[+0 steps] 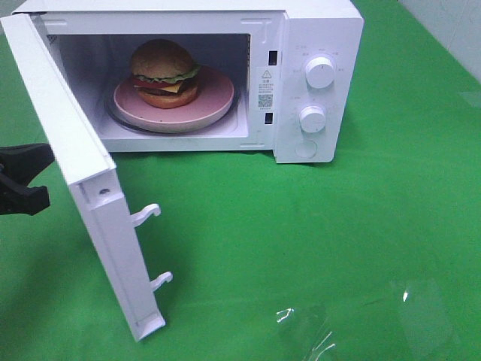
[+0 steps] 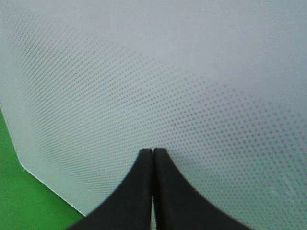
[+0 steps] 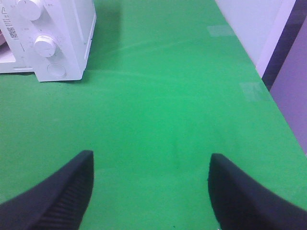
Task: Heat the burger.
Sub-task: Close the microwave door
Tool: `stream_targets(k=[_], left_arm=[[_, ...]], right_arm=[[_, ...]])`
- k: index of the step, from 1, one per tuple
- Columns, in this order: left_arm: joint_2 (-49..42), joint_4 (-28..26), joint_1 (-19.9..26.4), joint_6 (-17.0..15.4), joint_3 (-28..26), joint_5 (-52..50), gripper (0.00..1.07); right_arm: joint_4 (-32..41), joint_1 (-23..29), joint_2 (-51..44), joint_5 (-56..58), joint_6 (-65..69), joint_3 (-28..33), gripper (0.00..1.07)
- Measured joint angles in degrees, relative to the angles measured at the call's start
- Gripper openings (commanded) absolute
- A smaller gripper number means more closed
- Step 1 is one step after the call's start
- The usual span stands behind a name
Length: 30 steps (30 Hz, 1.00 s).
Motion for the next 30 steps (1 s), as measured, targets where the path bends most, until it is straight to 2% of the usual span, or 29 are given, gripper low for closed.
stream_targets(k=[6, 7, 8, 9, 16, 23, 30], left_arm=[[2.2, -3.8, -4.5, 2.1, -0.9, -0.1, 0.0], [2.3, -6.8, -6.5, 3.4, -1.1, -0.1, 0.0], [2.3, -6.8, -6.5, 3.4, -1.1, -0.1, 0.0], [2.3, -9.6, -8.2, 4.6, -1.3, -0.3, 0.0], [2.8, -17.0, -13.0, 5.7, -2.5, 0.0, 0.0], [6.5, -18.8, -17.2, 5.8, -8.6, 1.1, 0.0], [9.7, -20.8, -20.9, 5.9, -12.1, 2.3, 0.0]], right_arm=[[0.0, 0.0, 0.0, 0.0, 0.0, 0.0, 0.64], [0.0, 0.0, 0.0, 0.0, 0.0, 0.0, 0.64], [0.0, 0.0, 0.0, 0.0, 0.0, 0.0, 0.64], [0.0, 0.0, 0.0, 0.0, 0.0, 0.0, 0.64], [0.0, 0.0, 0.0, 0.0, 0.0, 0.0, 0.64], [0.0, 0.0, 0.0, 0.0, 0.0, 0.0, 0.64], [0.0, 0.0, 0.0, 0.0, 0.0, 0.0, 0.64]])
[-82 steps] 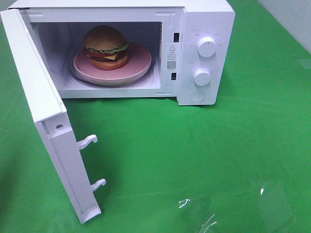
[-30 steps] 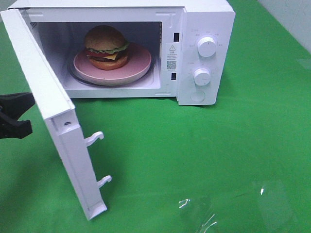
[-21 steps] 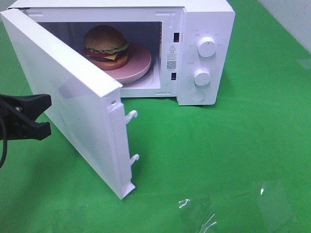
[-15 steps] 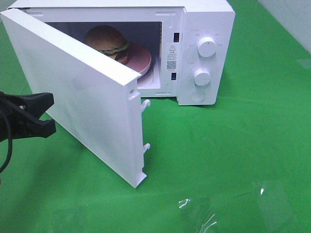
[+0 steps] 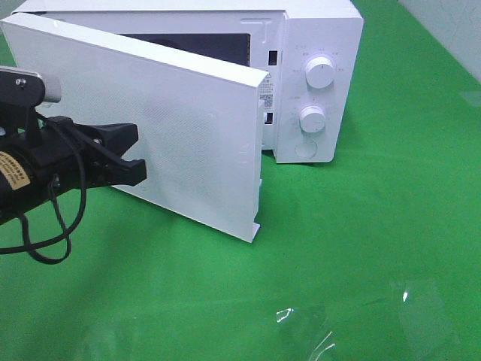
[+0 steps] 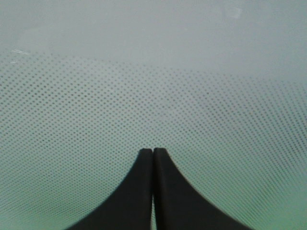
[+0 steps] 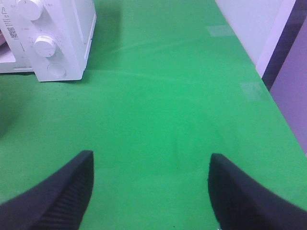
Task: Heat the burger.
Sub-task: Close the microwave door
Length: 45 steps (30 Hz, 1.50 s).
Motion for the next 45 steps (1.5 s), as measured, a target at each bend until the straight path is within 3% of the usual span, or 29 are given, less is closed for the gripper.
stream_targets(k=[4, 8, 12, 37, 45], left_arm=[[1.3, -1.8, -1.6, 1.0, -1.9, 0.9, 0.0], [3.6, -5.4, -4.3, 4.9, -6.4, 3.5, 0.0], [4.5, -6.5, -4.9, 5.5, -8.0, 4.0, 0.0], [12.6, -7.4, -7.0, 6.0, -23.1, 8.4, 0.0], [15.8, -10.2, -7.5, 6.2, -27.7, 9.1, 0.0]], right_arm=[[0.0, 0.0, 0.0, 0.0, 0.0, 0.0, 0.64], [0.0, 0.0, 0.0, 0.0, 0.0, 0.0, 0.64], [0.0, 0.0, 0.0, 0.0, 0.0, 0.0, 0.64], [0.1, 0.0, 0.0, 0.0, 0.0, 0.0, 0.64], [0.1, 0.0, 0.0, 0.0, 0.0, 0.0, 0.64]])
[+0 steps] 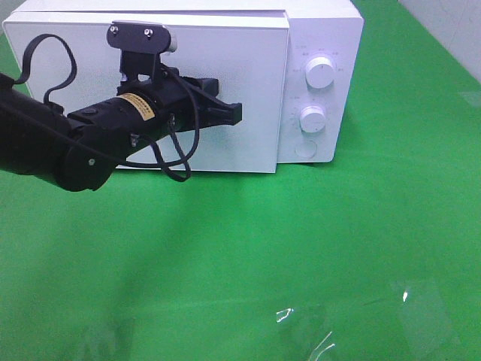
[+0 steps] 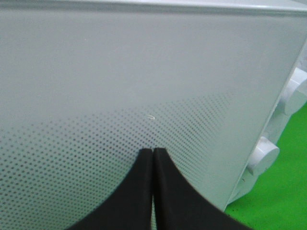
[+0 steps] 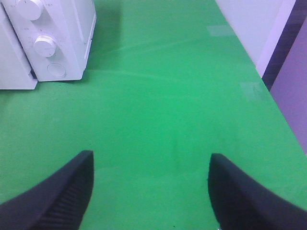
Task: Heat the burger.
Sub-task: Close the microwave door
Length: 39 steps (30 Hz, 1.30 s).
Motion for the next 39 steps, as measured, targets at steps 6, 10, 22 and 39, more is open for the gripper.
stream_targets(k=[6, 10, 22, 39], left_arm=[[2.1, 1.1, -0.7, 1.1, -4.0, 3.6, 0.0], [3.5, 1.5, -1.0, 1.4, -6.3, 4.8, 0.0], [6.6, -1.1, -1.4, 5.4, -10.8, 6.0, 0.0], [2.5, -5.0, -2.3, 6.7, -8.7, 9.7, 0.03]], right_arm=[[0.0, 0.0, 0.0, 0.0, 0.0, 0.0, 0.64], [0.0, 0.0, 0.0, 0.0, 0.0, 0.0, 0.64], [0.1, 0.0, 0.0, 0.0, 0.0, 0.0, 0.64], [0.6, 0.0, 0.0, 0.0, 0.0, 0.0, 0.64]])
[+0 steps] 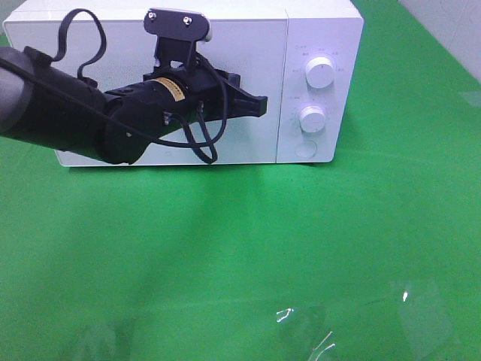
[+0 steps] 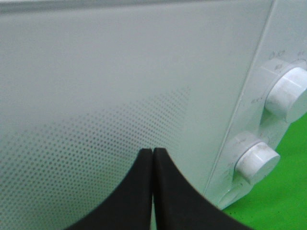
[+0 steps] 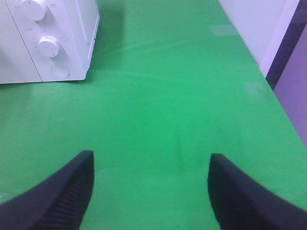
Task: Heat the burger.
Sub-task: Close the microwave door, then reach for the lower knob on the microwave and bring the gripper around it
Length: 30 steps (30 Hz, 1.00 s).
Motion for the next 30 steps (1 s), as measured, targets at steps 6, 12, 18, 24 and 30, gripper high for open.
stream_targets(k=[6, 12, 18, 24, 30], left_arm=[[-3.4, -0.3, -1.8, 0.0, 2.8, 10.1, 0.53], [-7.0, -0.3, -2.9, -3.1, 3.2, 29.2, 1.02], [-10.8, -0.3, -2.9, -3.7, 3.2, 41.8, 1.02], [-15.6, -0.3, -2.9, -3.7, 3.2, 51.9, 1.02], [-24.5, 2.1, -2.9, -3.7, 3.2, 63.1, 1.01]], right_arm=[[0.2, 0.0, 0.0, 0.0, 0.0, 0.0, 0.64], [0.2, 0.0, 0.0, 0.0, 0.0, 0.0, 0.64], [0.2, 0.0, 0.0, 0.0, 0.0, 0.0, 0.64], [0.2, 0.0, 0.0, 0.0, 0.0, 0.0, 0.64], [0.3, 0.0, 0.0, 0.0, 0.0, 0.0, 0.64]])
